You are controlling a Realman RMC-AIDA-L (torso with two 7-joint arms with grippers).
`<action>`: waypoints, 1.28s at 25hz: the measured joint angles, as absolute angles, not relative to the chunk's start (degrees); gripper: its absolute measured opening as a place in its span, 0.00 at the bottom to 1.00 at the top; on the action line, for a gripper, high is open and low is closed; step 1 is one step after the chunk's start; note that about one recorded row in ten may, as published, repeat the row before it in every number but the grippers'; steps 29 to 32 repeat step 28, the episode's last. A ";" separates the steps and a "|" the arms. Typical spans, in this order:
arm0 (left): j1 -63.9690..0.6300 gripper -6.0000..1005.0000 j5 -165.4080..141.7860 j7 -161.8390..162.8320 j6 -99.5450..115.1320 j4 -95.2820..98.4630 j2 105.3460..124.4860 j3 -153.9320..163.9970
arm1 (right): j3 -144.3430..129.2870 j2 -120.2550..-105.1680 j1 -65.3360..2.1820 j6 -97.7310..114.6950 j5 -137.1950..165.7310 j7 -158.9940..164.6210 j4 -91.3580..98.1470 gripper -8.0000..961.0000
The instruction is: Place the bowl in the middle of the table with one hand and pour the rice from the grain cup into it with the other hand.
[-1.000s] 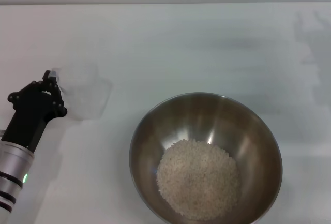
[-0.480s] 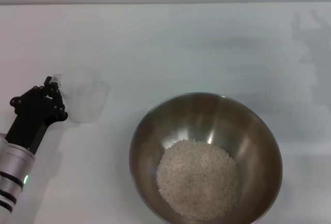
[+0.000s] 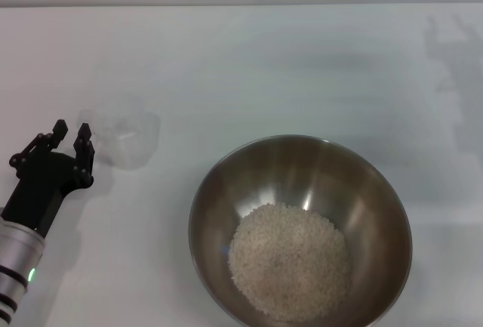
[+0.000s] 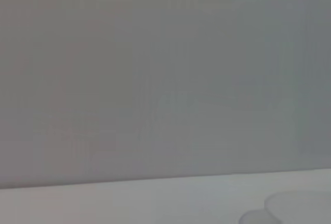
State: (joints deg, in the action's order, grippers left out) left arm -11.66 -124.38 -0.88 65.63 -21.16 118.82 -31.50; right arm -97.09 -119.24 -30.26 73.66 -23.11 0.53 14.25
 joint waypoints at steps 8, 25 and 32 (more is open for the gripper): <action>-8.94 0.32 -124.45 -0.77 67.74 -20.73 118.72 -30.03 | -97.05 -119.12 -30.67 73.36 -23.12 0.53 14.00 0.45; -11.50 0.49 -123.76 4.17 89.22 -18.90 118.74 -29.02 | -113.82 -119.71 -27.98 73.06 -23.10 12.08 13.28 0.45; -12.41 0.54 -123.64 4.26 87.17 -18.73 118.77 -30.13 | -114.83 -119.59 -27.24 73.31 -23.03 14.44 13.27 0.45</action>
